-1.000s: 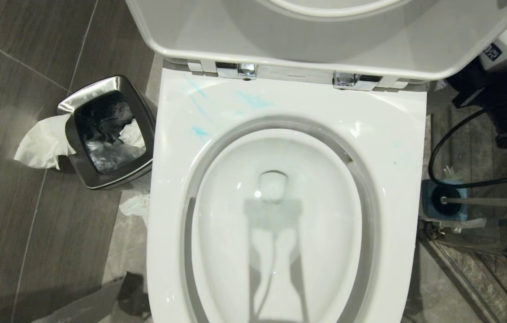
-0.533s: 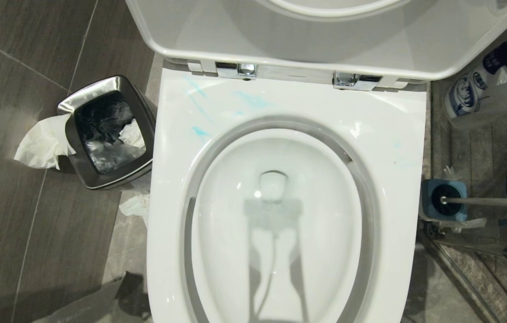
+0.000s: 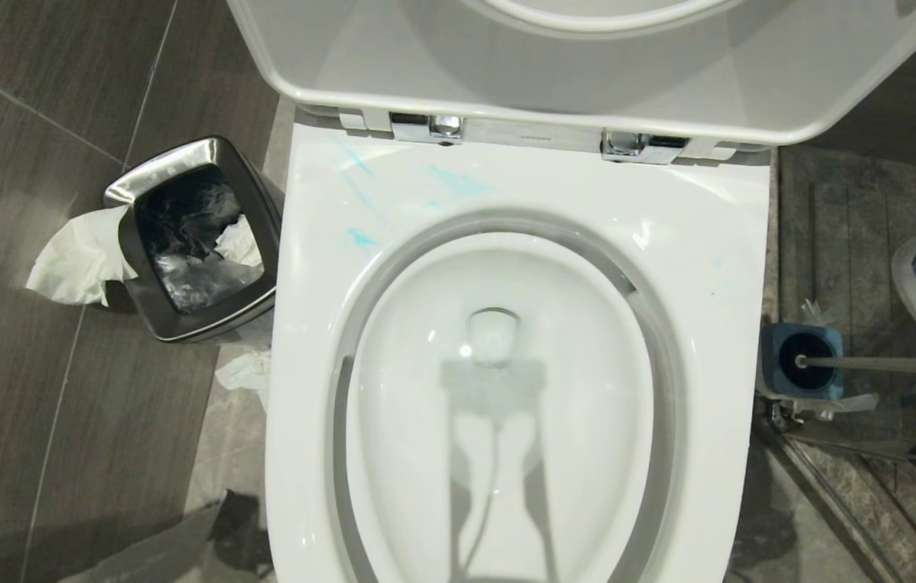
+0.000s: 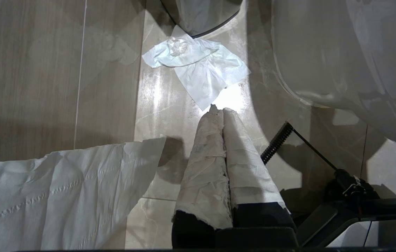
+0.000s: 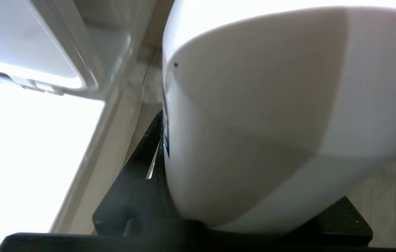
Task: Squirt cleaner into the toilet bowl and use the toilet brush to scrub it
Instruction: Pour in the cleaning agent
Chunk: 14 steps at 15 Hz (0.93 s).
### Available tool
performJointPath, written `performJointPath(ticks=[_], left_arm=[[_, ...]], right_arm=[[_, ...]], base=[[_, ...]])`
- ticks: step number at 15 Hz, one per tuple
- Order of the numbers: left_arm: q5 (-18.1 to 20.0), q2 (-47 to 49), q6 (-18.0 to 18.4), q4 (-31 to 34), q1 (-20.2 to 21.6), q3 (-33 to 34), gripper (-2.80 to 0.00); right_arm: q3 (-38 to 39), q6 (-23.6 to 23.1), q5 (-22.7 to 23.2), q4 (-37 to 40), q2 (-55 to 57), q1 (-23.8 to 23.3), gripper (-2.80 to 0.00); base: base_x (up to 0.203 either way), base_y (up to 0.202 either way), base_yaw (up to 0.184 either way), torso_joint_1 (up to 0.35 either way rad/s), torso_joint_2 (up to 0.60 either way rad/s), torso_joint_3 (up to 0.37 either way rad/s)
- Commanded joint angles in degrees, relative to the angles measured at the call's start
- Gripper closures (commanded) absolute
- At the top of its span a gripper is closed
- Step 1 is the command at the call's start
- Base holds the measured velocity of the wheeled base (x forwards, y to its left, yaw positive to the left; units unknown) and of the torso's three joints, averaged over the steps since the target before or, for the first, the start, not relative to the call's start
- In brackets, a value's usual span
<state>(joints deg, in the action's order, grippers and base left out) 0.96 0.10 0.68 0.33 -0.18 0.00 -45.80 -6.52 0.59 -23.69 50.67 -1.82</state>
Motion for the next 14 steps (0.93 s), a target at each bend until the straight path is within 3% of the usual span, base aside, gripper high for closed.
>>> performJointPath(ticks=[1, 6, 14], left_arm=[[0.0, 0.0, 0.0, 0.0, 0.0, 0.1, 0.00], [0.0, 0.0, 0.0, 0.0, 0.0, 0.1, 0.00], [0.0, 0.0, 0.0, 0.0, 0.0, 0.1, 0.00]], right_arm=[[0.0, -0.1, -0.4, 0.9, -3.8, 0.0, 0.00], [2.0, -0.8, -0.1, 0.6, -5.6, 0.0, 0.00], [6.9, -5.7, -0.2, 0.7, -11.0, 0.0, 0.00]], base=[[0.000, 0.000, 0.000, 0.000, 0.00, 0.000], [0.000, 0.000, 0.000, 0.000, 0.00, 0.000], [0.000, 0.000, 0.000, 0.000, 0.00, 0.000]])
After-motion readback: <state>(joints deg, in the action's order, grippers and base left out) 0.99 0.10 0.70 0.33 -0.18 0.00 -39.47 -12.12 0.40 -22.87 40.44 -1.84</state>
